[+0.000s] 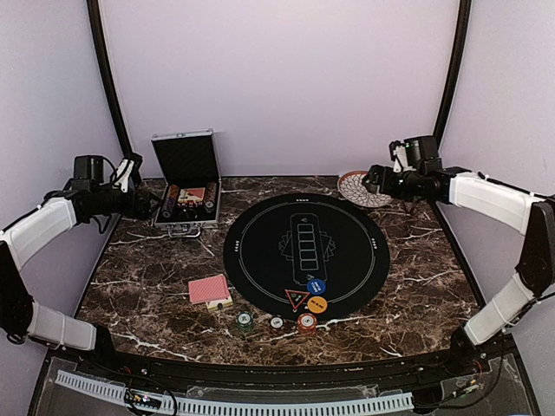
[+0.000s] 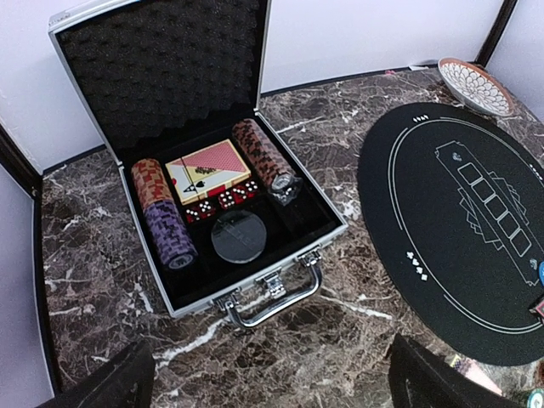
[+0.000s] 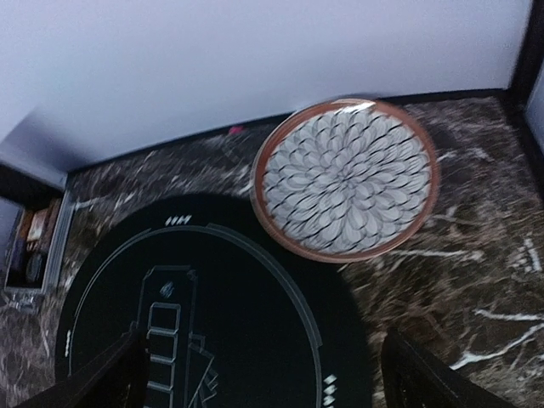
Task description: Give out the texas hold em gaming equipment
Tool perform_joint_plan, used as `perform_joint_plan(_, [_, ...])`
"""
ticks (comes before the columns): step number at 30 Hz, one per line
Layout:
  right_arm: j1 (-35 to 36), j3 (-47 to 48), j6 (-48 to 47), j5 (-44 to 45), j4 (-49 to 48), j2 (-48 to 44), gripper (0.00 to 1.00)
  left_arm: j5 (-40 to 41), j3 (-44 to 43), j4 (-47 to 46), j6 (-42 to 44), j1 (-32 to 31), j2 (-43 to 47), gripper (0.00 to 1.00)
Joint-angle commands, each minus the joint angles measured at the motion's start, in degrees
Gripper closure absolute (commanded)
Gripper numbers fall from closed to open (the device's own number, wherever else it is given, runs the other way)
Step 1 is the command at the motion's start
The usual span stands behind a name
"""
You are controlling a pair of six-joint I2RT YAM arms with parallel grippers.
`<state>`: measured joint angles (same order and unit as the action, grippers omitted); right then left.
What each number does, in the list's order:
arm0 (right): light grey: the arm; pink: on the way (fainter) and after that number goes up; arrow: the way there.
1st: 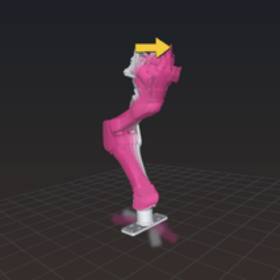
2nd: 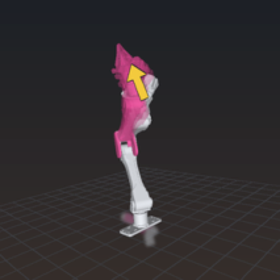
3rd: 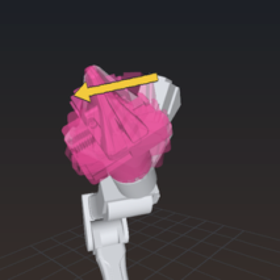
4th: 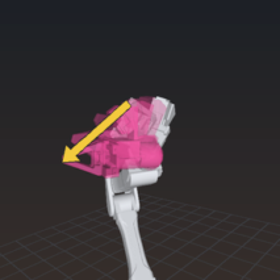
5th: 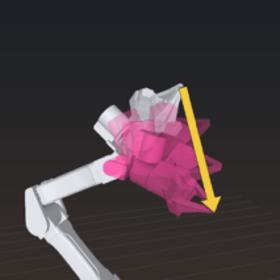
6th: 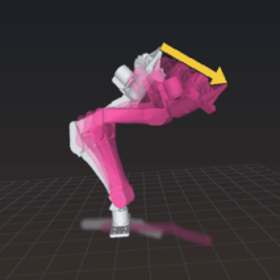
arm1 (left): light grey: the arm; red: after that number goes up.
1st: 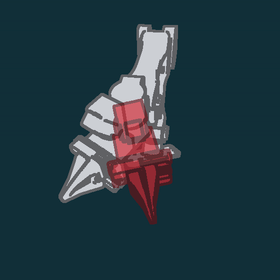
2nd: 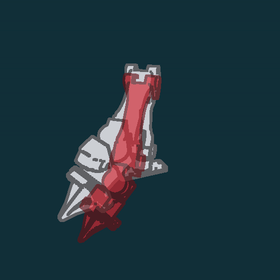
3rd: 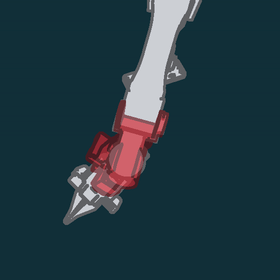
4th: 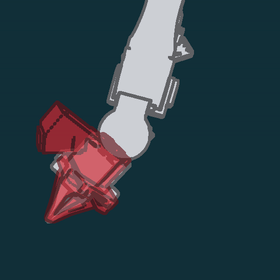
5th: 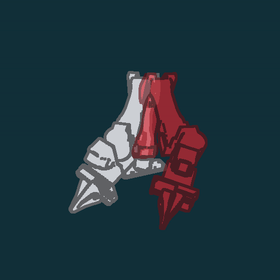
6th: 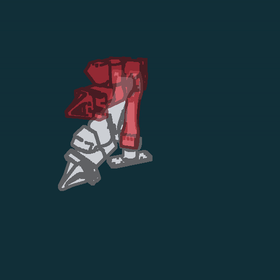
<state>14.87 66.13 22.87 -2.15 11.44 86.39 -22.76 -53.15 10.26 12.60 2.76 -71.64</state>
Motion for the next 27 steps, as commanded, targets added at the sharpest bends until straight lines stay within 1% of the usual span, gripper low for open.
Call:
perform_joint_plan(1, [10.5, 3.6, -2.1, 3.4, 9.5, 1.1, 0.12, -1.9, -3.7, 12.8, 2.3, 0.4, 1.8, 0.01])
perform_joint_plan(3, [15.6, 4.9, -2.3, 4.5, 12.7, 2.4, 0.17, -1.5, -4.0, 14.3, 3.1, 0.4, 2.2, 0.01])
perform_joint_plan(7, [24.1, 6.8, -0.6, 3.8, 19.5, 4.7, 0.26, -0.7, -4.1, 15.7, 4.1, 0.3, 3.5, 0.01])
perform_joint_plan(12, [33.1, 7.4, 3.7, 2.4, 26.6, 7.4, 0.28, -1.8, -5.0, 16.8, 4.4, 0.4, 4.0, 0.01])
perform_joint_plan(15, [37.8, 6.7, 5.7, 0.1, 28.2, 8.5, 0.28, -2.2, -5.5, 17.2, 4.1, 0.4, 3.7, 0.01])
perform_joint_plan(19, [43.5, 6.3, 7.0, -0.5, 29.2, 10.9, 0.30, -2.3, -5.8, 17.6, 4.4, 0.4, 3.5, 0.01])
perform_joint_plan(22, [44.9, 6.3, 8.1, -1.5, 28.0, 12.5, 0.35, -2.1, -5.8, 17.5, 4.5, 0.4, 3.7, 0.01])
perform_joint_plan(27, [45.1, 7.2, 9.1, -2.5, 26.9, 15.1, 0.44, -2.9, -6.3, 17.4, 4.3, 0.4, 3.9, 0.01])
